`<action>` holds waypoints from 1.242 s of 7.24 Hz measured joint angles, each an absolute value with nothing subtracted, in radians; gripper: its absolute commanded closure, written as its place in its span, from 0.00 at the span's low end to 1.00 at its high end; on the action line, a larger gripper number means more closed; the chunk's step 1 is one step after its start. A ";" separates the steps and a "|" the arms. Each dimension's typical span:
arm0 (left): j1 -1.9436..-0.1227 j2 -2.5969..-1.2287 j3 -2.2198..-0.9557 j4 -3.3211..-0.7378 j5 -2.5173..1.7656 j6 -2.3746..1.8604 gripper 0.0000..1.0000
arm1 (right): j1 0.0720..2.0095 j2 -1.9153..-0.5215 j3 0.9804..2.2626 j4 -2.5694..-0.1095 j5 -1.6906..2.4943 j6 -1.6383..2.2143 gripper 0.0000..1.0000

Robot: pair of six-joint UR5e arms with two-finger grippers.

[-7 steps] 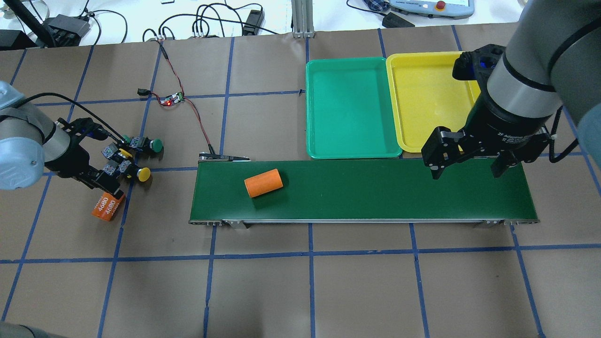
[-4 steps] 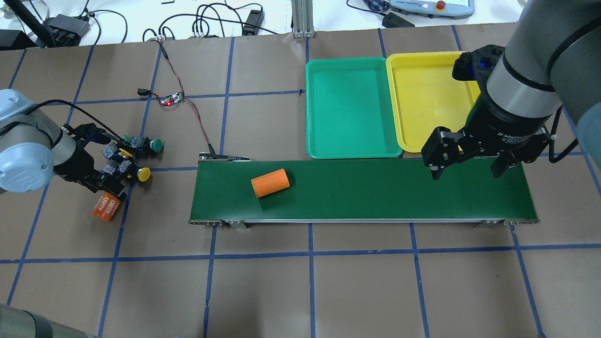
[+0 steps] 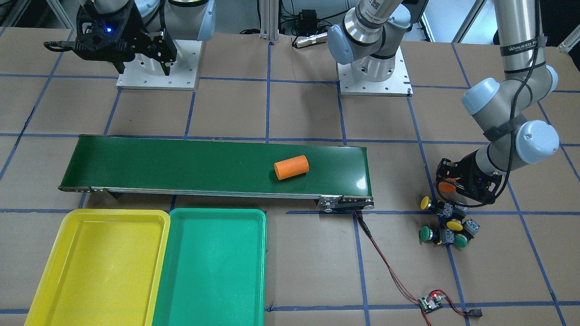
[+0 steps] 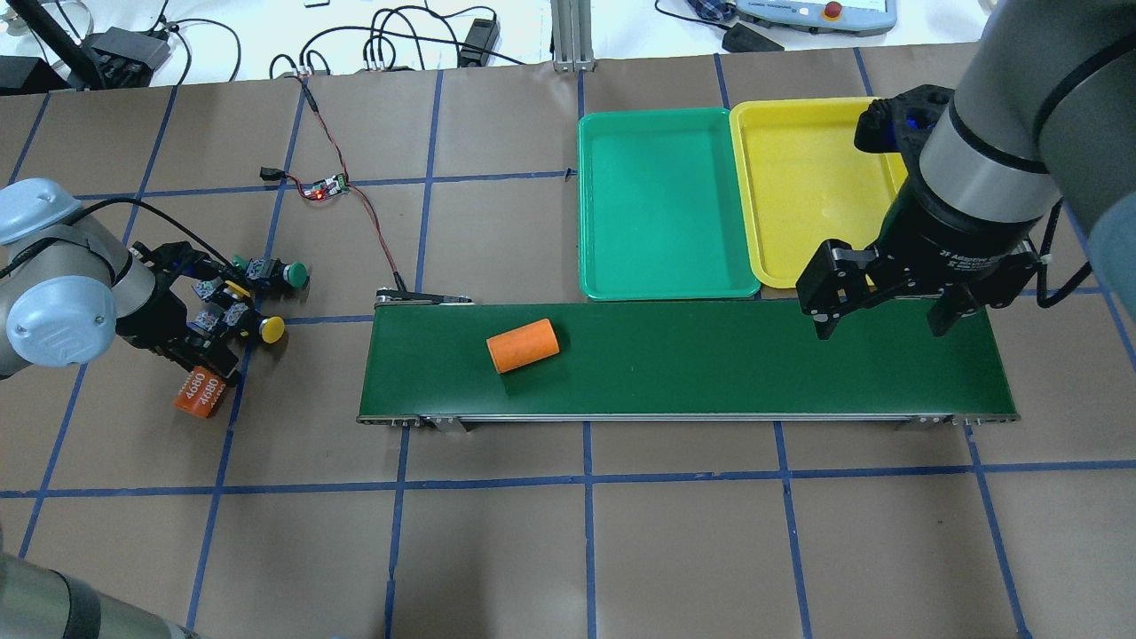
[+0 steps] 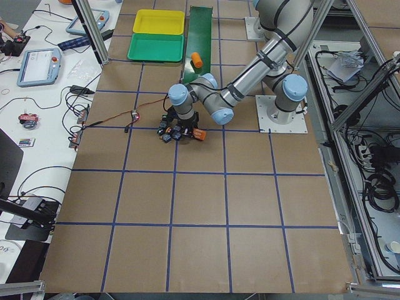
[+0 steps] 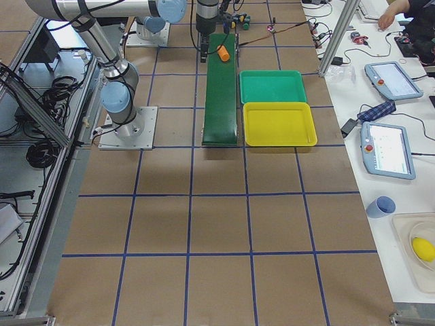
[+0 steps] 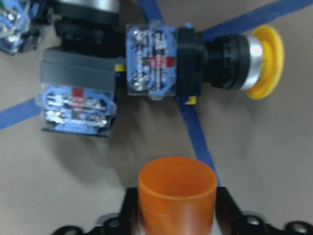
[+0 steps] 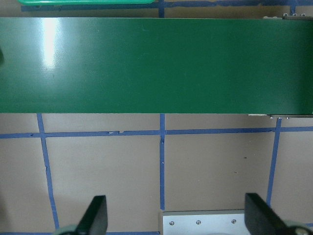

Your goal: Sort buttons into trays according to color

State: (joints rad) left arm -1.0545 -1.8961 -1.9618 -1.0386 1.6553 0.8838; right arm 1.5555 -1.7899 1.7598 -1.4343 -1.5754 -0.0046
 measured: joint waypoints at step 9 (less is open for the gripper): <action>-1.742 -1.733 -1.882 -1.191 1.702 1.064 1.00 | 1.556 -1.790 1.759 -1.434 -1.574 -0.005 0.00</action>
State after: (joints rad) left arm -1.7424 -1.7333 -1.8822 -1.1914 1.7025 1.0635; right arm 1.5560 -1.7900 1.7595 -1.4343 -1.5743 -0.0046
